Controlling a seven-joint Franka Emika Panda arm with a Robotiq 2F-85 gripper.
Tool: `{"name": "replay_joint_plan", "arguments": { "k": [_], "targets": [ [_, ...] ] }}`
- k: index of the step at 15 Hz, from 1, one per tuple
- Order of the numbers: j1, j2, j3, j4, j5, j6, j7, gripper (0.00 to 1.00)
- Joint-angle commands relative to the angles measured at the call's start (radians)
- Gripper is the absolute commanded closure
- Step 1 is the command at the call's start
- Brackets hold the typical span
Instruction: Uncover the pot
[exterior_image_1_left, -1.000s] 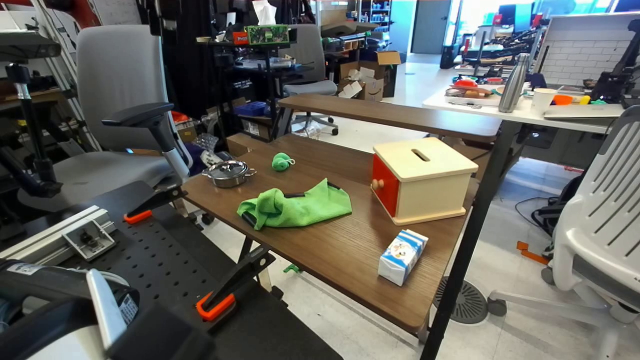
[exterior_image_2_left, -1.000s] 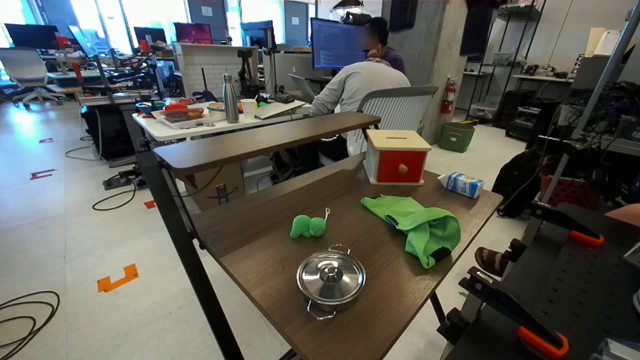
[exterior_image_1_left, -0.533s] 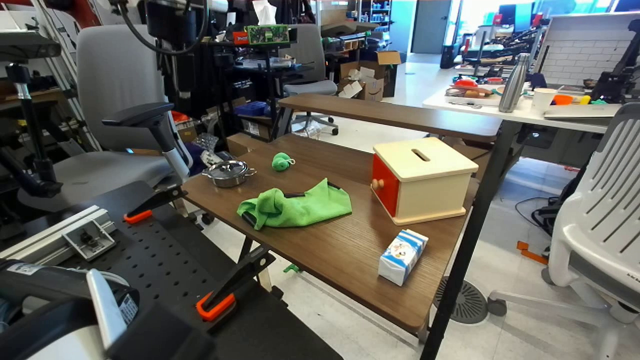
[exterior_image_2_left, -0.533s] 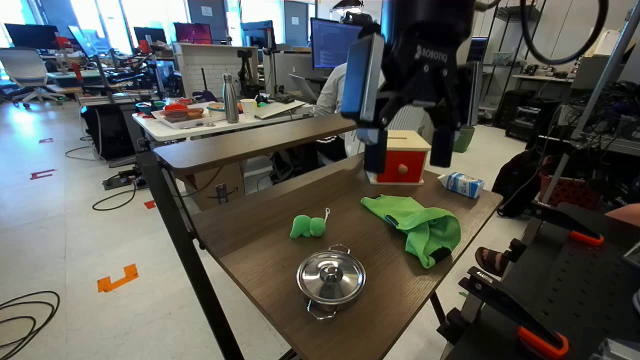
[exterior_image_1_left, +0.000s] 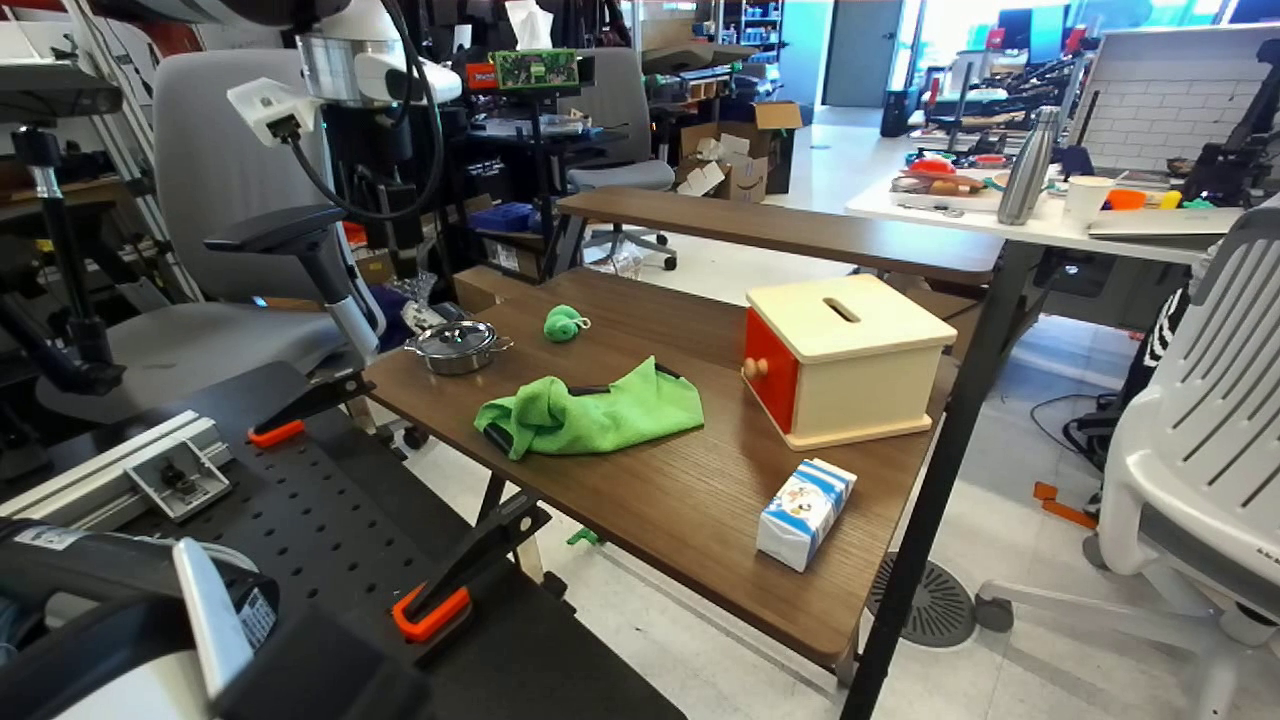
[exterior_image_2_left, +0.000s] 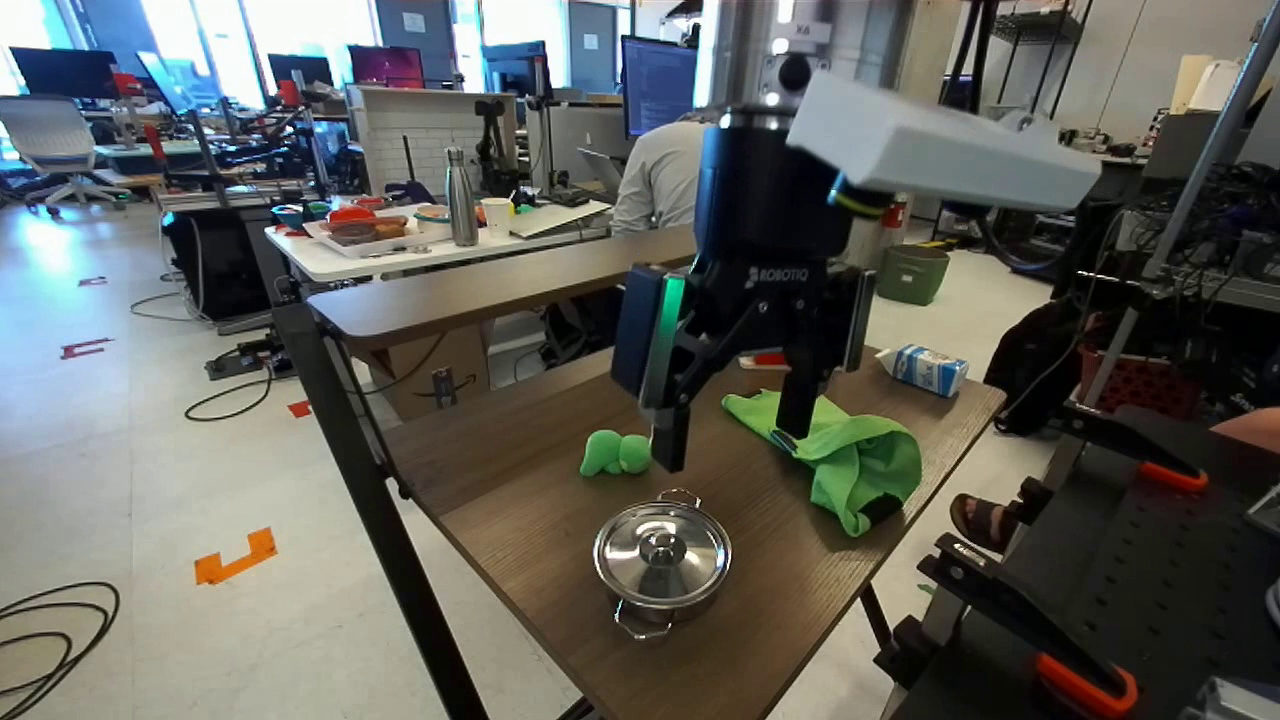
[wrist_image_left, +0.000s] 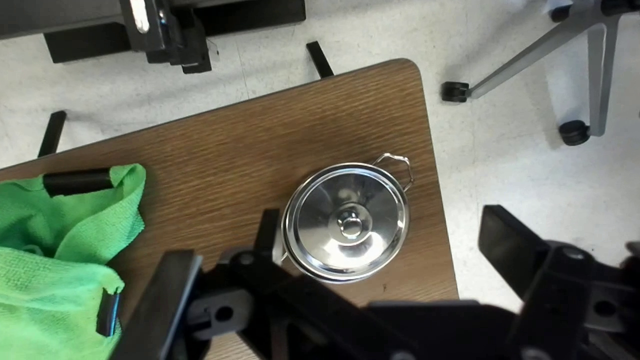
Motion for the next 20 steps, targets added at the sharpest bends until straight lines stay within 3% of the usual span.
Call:
{"name": "replay_joint_plan", "arguments": {
  "k": [1,8,19,20],
  "targets": [
    [0.059,0.084,-0.06,0.032,-0.073,0.103,0.075,0.0],
    [0.146,0.208,-0.146,0.097,-0.089,0.18,0.112,0.0],
    [0.168,0.294,-0.162,0.166,-0.068,0.165,0.096,0.0],
    [0.17,0.299,-0.164,0.17,-0.068,0.164,0.097,0.07]
  ]
}}
